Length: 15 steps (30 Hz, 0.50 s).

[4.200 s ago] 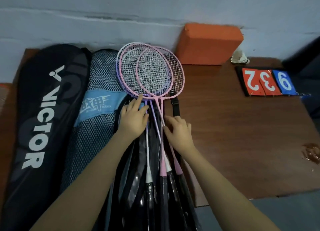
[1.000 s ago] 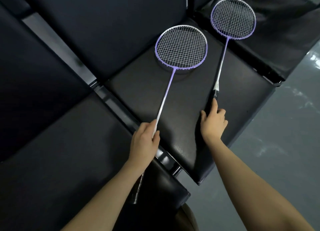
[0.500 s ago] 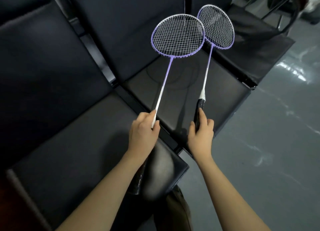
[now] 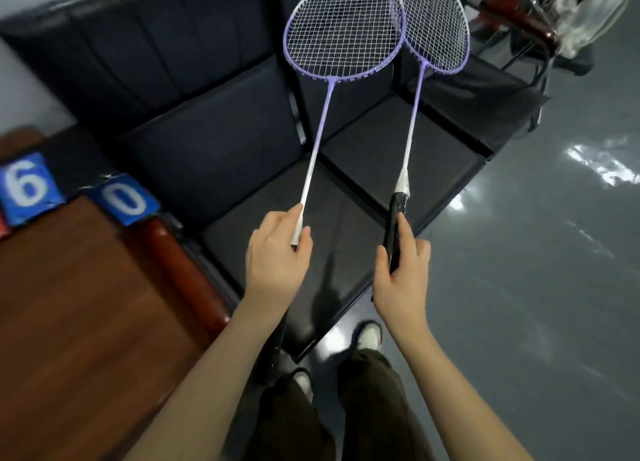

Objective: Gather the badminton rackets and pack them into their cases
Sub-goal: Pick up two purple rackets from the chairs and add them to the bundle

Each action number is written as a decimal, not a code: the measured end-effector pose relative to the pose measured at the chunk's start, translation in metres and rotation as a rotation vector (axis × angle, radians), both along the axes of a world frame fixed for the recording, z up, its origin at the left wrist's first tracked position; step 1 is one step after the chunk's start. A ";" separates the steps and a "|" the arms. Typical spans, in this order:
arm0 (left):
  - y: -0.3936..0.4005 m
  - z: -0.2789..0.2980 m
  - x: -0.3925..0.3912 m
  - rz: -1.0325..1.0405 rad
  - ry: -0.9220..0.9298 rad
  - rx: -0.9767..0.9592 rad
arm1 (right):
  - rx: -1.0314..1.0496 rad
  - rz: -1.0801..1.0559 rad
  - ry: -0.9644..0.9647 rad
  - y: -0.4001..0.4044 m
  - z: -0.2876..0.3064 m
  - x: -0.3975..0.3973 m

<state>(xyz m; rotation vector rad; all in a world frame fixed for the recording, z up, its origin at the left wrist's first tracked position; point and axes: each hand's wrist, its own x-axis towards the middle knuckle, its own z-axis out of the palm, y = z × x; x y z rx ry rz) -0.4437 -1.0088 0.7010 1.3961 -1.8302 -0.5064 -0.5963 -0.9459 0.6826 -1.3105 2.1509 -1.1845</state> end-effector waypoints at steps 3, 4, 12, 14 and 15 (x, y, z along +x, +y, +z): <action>0.048 0.026 0.039 0.048 0.006 0.001 | -0.017 0.060 -0.026 0.048 0.028 0.035; 0.062 0.032 0.049 0.056 0.004 -0.010 | -0.021 0.075 -0.028 0.060 0.034 0.044; 0.176 0.051 0.113 0.195 -0.014 -0.116 | -0.086 0.281 -0.011 0.152 0.051 0.104; 0.206 0.053 0.129 0.256 -0.001 -0.121 | -0.114 0.343 0.001 0.176 0.051 0.116; 0.221 0.054 0.138 0.291 0.004 -0.123 | -0.116 0.366 0.004 0.186 0.050 0.123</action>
